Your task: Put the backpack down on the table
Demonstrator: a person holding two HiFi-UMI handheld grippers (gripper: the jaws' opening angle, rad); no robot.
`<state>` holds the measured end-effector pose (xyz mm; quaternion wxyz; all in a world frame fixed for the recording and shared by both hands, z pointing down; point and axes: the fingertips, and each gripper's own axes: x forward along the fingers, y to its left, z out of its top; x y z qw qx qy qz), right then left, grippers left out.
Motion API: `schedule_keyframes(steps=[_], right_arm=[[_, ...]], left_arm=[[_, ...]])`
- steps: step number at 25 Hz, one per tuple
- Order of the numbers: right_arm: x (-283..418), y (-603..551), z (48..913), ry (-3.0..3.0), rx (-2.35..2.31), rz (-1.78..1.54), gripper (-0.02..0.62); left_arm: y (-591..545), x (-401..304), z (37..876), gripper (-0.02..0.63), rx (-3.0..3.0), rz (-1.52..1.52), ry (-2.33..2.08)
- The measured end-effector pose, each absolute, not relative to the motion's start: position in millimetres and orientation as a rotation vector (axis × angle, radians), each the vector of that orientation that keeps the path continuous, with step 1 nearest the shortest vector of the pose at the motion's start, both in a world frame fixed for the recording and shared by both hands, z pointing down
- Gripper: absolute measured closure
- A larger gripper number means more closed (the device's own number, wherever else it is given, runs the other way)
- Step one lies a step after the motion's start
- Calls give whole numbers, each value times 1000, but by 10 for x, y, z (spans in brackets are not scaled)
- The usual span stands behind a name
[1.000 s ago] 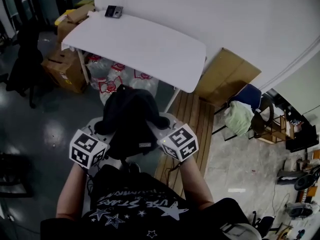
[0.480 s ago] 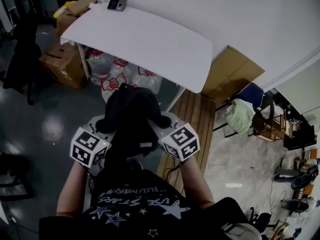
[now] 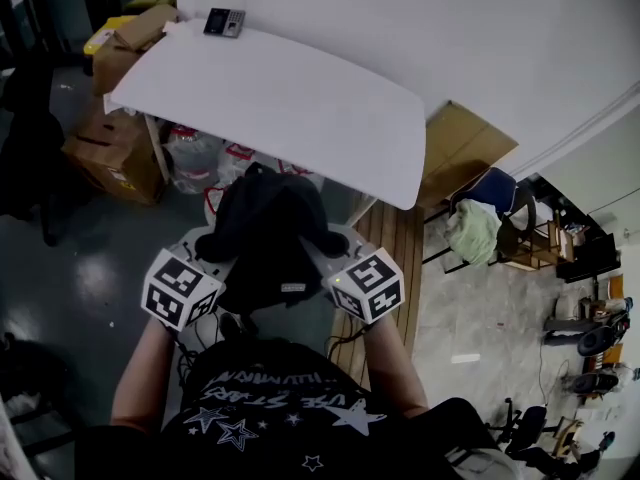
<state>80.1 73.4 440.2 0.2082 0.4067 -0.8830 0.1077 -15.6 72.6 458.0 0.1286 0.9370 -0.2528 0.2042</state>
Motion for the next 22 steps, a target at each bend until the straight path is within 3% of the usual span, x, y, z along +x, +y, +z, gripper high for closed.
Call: schedule_keyframes(steps=[11, 22], right_arm=[[301, -74, 4028, -2411, 1288, 195, 580], [295, -665, 3903, -2413, 1324, 85, 580]], left_arm=[[-208, -637, 4205, 552, 2885, 525, -682], [-773, -646, 4104, 552, 2883, 487, -729]])
